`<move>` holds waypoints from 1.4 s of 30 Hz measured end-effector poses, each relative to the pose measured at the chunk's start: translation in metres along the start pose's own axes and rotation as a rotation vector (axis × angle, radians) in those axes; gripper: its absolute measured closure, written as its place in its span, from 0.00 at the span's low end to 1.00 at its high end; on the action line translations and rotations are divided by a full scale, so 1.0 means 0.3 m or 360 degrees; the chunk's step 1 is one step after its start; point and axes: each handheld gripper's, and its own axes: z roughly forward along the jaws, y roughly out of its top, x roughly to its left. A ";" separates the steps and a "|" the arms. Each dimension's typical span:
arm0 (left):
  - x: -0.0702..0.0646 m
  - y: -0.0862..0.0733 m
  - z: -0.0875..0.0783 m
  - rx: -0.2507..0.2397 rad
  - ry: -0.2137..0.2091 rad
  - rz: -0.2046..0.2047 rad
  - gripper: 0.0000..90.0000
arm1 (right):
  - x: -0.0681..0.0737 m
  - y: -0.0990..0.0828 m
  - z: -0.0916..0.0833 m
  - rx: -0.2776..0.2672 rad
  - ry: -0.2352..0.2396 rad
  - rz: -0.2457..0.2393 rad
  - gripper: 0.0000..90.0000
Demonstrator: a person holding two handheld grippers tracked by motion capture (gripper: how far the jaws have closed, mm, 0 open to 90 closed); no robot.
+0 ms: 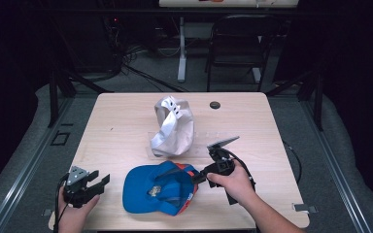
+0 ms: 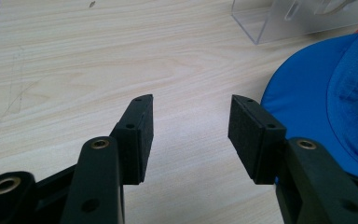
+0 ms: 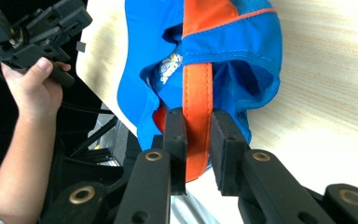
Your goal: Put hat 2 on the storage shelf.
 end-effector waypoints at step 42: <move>0.000 0.002 -0.011 -0.0017 0.0013 0.0012 0.56 | 0.142 0.086 -0.203 -0.0082 0.0638 0.0233 0.87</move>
